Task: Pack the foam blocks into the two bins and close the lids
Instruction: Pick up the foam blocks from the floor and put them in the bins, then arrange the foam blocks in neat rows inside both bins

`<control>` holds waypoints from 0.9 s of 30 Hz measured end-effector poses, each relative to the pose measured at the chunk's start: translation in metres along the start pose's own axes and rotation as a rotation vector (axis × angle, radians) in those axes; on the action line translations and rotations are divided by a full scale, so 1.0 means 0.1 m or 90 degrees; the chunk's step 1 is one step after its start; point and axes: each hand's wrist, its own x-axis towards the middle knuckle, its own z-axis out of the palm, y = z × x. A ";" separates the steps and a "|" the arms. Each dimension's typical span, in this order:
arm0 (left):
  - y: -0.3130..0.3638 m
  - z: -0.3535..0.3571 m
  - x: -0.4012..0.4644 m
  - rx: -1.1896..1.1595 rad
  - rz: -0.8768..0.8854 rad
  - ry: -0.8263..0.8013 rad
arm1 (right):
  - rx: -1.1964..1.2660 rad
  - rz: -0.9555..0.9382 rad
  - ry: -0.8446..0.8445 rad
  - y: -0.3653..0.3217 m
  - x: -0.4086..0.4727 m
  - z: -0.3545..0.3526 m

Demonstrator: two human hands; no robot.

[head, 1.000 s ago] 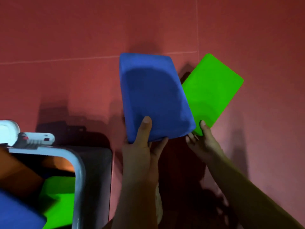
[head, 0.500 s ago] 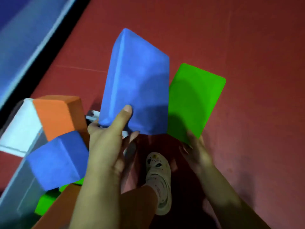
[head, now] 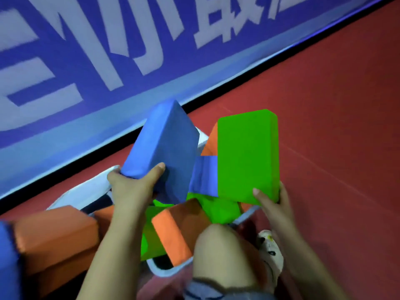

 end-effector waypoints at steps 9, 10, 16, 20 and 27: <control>-0.43 -0.14 0.02 0.221 -0.055 0.012 | -0.572 -0.082 -0.096 -0.05 -0.08 0.93; -0.48 -0.11 0.03 0.223 -0.068 -0.023 | -0.624 -0.077 -0.124 -0.06 -0.09 1.01; -0.58 -0.18 0.00 0.166 -0.204 -0.236 | -0.812 -0.057 -0.391 -0.24 -0.15 1.32; -0.58 -0.47 0.08 0.056 -0.207 -0.198 | -0.870 -0.097 -0.342 -0.33 -0.19 1.51; -0.36 -1.24 0.06 -0.055 -0.100 -0.158 | -0.786 -0.191 -0.449 -0.52 -0.85 2.20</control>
